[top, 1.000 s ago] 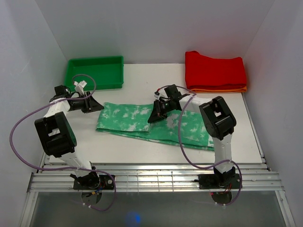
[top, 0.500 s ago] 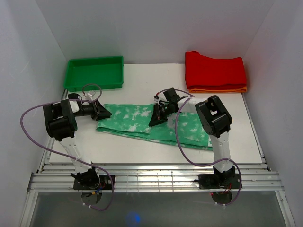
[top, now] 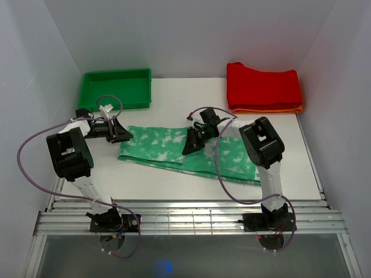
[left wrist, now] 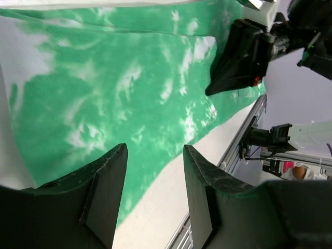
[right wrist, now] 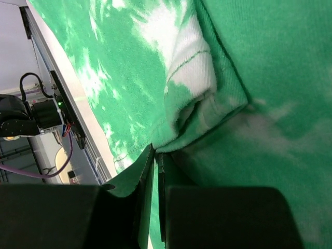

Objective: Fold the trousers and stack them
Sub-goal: Fold the trousers

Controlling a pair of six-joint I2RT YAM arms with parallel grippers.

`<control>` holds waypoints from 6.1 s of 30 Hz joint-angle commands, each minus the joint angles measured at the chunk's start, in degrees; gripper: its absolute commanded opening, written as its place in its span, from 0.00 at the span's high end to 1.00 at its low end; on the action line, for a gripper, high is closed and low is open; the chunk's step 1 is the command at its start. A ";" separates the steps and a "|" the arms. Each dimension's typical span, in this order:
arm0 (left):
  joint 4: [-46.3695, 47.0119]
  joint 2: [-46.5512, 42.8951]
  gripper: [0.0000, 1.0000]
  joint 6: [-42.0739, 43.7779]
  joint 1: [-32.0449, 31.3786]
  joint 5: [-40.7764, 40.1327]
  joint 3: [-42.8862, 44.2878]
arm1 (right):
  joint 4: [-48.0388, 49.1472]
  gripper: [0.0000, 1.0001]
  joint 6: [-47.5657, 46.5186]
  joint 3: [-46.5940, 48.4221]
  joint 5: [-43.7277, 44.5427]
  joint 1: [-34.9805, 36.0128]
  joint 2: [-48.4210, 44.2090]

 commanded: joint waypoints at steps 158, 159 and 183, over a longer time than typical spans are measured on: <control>16.95 1.38 1.00 -52.19 -68.82 -45.17 21.16 | -9.07 0.92 -17.83 -27.58 -10.69 -34.80 -14.98; 17.03 1.56 1.00 -52.45 -69.34 -45.34 21.86 | -8.89 0.92 -17.74 -27.58 -10.60 -34.71 -15.07; 16.07 8.33 1.00 -58.69 -75.23 -42.53 28.11 | -6.87 0.92 -15.63 -28.90 -10.77 -33.83 -15.95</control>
